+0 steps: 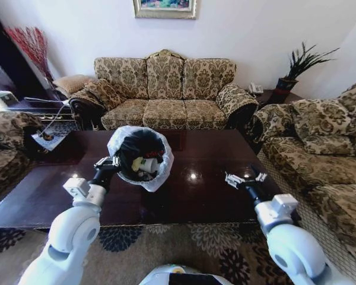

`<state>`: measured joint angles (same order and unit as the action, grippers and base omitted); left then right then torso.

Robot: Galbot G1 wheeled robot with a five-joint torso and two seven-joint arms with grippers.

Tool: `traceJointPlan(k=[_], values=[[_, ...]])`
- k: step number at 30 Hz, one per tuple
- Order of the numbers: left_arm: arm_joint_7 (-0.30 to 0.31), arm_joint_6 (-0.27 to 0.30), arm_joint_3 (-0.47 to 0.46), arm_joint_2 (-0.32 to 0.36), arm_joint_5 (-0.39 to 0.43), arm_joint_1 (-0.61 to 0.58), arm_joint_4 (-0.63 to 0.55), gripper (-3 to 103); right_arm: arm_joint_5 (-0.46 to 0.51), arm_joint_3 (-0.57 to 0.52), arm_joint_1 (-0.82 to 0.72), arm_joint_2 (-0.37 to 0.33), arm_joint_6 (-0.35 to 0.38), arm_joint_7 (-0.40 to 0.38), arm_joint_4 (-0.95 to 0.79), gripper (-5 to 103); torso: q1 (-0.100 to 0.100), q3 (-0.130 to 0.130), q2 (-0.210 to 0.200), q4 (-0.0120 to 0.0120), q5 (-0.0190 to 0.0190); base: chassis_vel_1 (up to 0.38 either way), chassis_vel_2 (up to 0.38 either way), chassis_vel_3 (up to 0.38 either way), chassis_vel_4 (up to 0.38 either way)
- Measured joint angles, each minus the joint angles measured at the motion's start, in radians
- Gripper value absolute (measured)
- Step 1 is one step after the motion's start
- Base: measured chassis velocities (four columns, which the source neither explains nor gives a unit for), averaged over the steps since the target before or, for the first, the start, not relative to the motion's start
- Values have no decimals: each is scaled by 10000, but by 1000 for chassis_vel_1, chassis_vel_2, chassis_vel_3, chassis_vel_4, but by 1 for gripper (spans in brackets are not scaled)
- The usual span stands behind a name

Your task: Move to the front of the table and place the trash on the table into the trash bin.

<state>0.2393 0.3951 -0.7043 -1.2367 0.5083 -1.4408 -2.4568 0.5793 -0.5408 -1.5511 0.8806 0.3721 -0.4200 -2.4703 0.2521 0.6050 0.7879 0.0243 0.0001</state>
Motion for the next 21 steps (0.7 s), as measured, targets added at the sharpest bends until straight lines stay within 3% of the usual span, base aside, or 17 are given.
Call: traceJointPlan(k=[4,21], values=[[-102,-178,47,-367,-224,-160,-177,3,376,20,334,-471,115,-47,95,100,2,0,0,1,1,134,-162,-161,160],[-101,-235,-30,-391,-267,-644,-447,3,269,151,95,-440,-78,-50,196,100,-7,-3,4,-4,4,254,-256,-259,258]])
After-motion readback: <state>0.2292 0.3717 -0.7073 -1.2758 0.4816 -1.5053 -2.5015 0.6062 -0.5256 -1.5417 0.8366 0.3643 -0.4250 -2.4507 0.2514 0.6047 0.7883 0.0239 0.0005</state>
